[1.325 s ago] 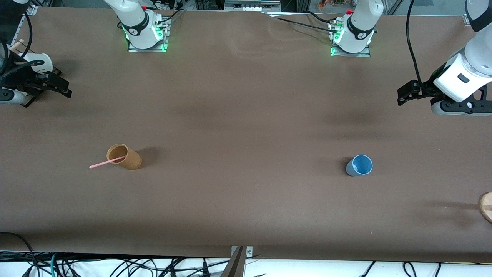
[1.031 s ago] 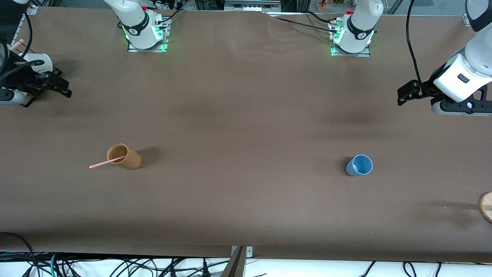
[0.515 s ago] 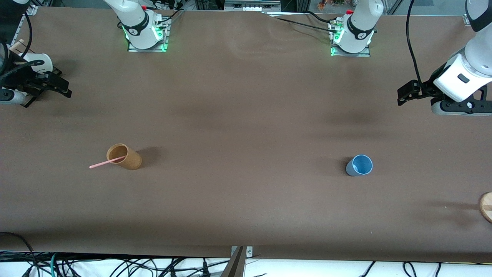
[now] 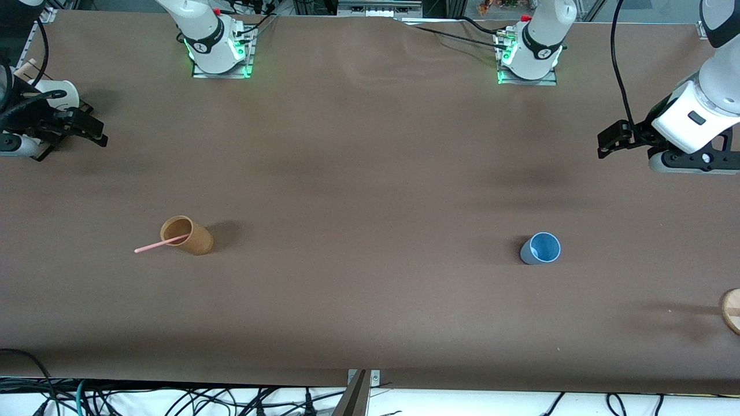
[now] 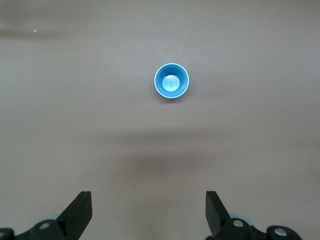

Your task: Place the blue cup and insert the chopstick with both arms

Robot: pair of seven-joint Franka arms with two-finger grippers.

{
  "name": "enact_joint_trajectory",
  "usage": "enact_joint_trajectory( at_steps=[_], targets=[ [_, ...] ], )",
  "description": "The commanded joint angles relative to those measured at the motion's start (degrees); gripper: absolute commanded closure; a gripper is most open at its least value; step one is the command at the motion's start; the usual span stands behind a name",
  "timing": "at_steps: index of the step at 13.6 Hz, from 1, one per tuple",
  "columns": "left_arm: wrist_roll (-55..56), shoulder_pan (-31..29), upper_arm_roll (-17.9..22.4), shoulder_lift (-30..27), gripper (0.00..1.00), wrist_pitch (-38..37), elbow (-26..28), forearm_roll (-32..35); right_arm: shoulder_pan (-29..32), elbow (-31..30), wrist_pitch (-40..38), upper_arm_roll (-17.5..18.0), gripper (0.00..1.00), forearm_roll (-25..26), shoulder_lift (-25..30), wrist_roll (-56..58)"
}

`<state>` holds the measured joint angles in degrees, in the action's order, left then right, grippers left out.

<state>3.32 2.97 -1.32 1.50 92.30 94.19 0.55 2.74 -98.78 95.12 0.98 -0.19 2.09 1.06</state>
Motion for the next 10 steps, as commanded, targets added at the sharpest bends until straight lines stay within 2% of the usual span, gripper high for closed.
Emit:
enact_joint_trajectory(
  at_steps=[1,7,10],
  targets=[
    [-0.95,-0.42,0.01,-0.09,0.0,0.52,0.2,-1.87,0.25,1.57,-1.34,0.25,0.0,0.63,-0.51,0.78],
    [-0.86,-0.24,0.01,1.83,0.0,0.69,0.12,-1.96,0.25,1.57,-1.34,0.25,0.0,0.63,-0.51,0.87],
    [-0.95,-0.24,0.01,3.33,0.0,1.22,-1.28,-5.2,0.25,1.57,-1.34,0.25,0.0,0.71,-0.51,0.87]
  ],
)
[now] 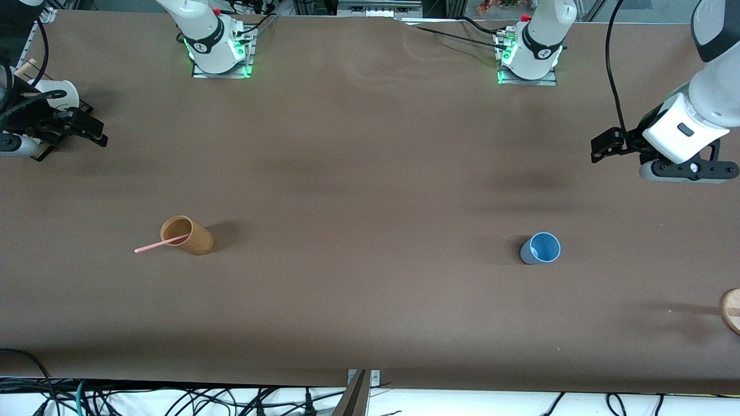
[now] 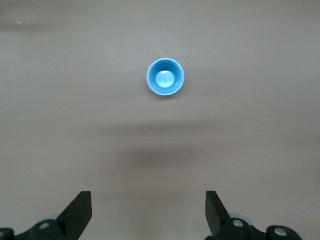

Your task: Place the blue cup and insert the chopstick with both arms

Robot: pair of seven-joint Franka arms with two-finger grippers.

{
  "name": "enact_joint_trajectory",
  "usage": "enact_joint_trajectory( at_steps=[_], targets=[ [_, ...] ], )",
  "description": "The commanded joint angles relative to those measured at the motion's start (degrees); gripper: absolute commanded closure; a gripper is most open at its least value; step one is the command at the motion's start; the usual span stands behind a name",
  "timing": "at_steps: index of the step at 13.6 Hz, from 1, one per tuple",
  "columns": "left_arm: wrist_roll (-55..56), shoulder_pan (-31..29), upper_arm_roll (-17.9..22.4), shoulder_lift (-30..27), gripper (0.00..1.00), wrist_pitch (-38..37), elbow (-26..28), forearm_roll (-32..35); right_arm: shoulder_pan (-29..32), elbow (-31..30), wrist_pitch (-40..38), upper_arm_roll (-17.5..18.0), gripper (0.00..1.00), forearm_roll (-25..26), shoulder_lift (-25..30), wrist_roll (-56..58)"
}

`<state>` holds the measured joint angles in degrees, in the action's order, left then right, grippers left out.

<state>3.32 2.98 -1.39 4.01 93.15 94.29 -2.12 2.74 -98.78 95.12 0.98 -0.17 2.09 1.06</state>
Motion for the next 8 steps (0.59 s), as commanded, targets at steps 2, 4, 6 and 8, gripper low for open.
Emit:
enact_joint_trajectory(
  at_steps=[2,4,6,8],
  targets=[
    [-0.95,0.62,0.07,2.23,0.0,0.36,-1.39,-2.54,0.25,1.57,-1.34,0.25,0.0,0.61,-0.51,0.87],
    [-0.95,0.97,-0.28,4.33,0.0,2.63,-1.3,-2.54,0.25,1.57,-1.34,0.25,0.0,0.7,-0.51,0.96],
    [-0.95,0.97,-0.37,8.19,0.0,4.4,-0.6,-2.54,0.25,1.57,-1.34,0.25,0.0,0.79,-0.51,1.05],
    [-0.86,1.67,-0.72,9.96,0.0,9.22,1.85,-2.45,0.34,1.48,-1.35,0.25,0.0,0.62,-0.69,1.22]
  ],
)
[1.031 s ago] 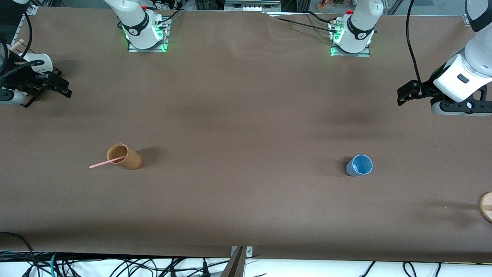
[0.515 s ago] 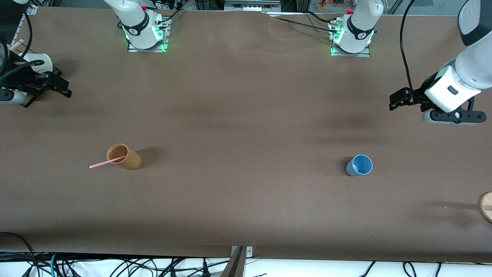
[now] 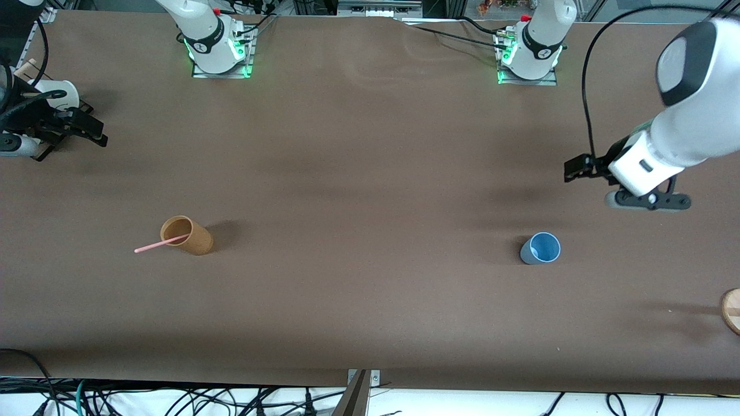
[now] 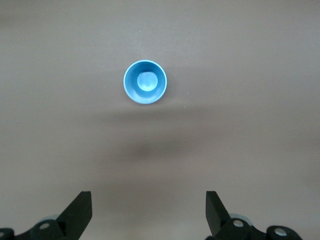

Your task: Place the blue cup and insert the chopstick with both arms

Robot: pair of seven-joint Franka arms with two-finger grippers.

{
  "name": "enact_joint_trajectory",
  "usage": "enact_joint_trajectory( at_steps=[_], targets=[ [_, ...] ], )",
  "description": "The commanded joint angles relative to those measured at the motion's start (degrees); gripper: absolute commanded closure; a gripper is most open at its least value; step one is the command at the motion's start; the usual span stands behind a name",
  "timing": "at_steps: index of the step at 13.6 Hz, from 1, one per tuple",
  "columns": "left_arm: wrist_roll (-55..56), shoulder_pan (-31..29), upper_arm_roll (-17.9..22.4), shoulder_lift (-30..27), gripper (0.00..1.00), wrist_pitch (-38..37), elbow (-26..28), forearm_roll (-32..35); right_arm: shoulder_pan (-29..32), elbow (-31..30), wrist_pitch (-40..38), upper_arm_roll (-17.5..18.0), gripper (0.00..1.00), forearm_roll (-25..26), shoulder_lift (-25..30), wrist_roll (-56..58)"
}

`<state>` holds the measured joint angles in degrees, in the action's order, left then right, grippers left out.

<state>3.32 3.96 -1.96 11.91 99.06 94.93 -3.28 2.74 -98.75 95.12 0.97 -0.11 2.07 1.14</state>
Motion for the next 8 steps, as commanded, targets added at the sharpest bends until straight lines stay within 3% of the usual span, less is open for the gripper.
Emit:
enact_joint_trajectory(
  at_steps=[1,4,8],
  targets=[
    [-0.33,1.13,-0.85,2.67,0.0,5.77,2.53,-1.03,0.25,1.54,-1.25,0.26,0.0,0.46,-0.92,0.88],
    [0.02,1.14,-2.09,6.36,0.0,12.54,3.77,-1.03,0.68,1.72,-0.64,-0.09,0.0,-0.24,-2.32,0.97],
    [-0.06,1.4,-2.09,10.14,0.0,15.8,3.51,-0.15,0.16,2.33,-0.29,0.34,0.0,0.02,-4.96,0.97]
  ],
)
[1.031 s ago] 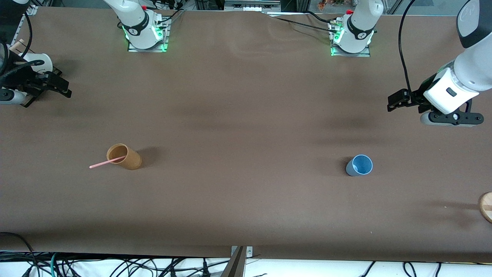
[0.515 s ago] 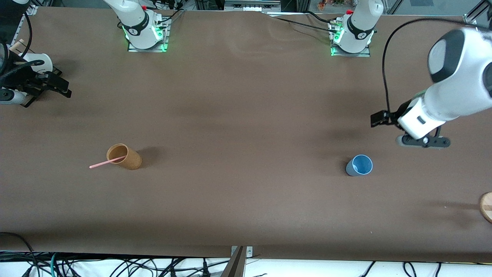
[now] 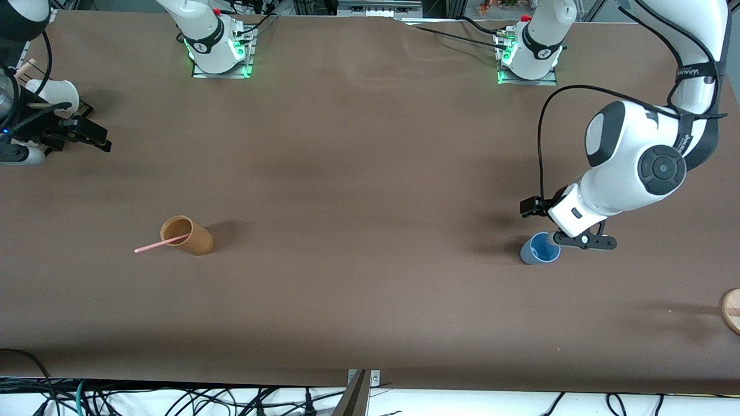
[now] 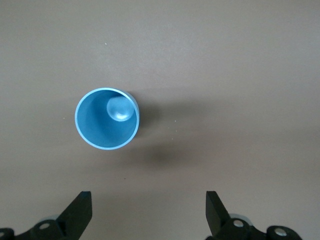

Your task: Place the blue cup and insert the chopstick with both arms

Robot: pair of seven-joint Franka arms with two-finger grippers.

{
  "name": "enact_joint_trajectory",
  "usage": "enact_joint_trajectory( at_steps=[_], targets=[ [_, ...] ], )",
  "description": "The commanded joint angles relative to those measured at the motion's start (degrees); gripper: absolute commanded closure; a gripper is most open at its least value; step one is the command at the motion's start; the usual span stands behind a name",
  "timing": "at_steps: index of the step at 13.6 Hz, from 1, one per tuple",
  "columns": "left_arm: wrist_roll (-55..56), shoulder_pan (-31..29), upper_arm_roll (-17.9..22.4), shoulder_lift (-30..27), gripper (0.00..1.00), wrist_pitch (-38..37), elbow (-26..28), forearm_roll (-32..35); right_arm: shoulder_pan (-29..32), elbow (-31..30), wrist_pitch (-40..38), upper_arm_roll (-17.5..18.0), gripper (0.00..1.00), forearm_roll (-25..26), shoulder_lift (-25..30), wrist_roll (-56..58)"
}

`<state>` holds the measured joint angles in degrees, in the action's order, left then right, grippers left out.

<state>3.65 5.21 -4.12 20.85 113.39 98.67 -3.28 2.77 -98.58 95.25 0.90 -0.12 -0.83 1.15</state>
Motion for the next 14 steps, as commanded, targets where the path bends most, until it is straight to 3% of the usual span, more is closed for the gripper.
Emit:
enact_joint_trajectory(
  at_steps=[1,4,10,14],
  targets=[
    [-0.57,0.15,0.08,2.08,0.0,3.22,-0.06,-0.23,0.13,2.16,-0.33,0.42,0.0,-0.14,-2.67,0.17],
    [-0.75,0.24,0.08,4.98,0.0,6.48,-0.06,-0.23,-0.3,1.82,5.43,0.5,0.04,-2.16,-4.34,-1.49],
    [-1.28,0.15,0.25,8.76,0.0,12.37,-0.14,1.34,-1.62,2.16,17.04,0.42,0.03,-2.69,-14.53,-20.56],
    [-1.36,0.15,0.43,11.13,0.0,15.36,-0.14,1.43,-2.59,1.73,26.03,0.42,0.12,-2.78,-20.77,-22.51]
  ],
)
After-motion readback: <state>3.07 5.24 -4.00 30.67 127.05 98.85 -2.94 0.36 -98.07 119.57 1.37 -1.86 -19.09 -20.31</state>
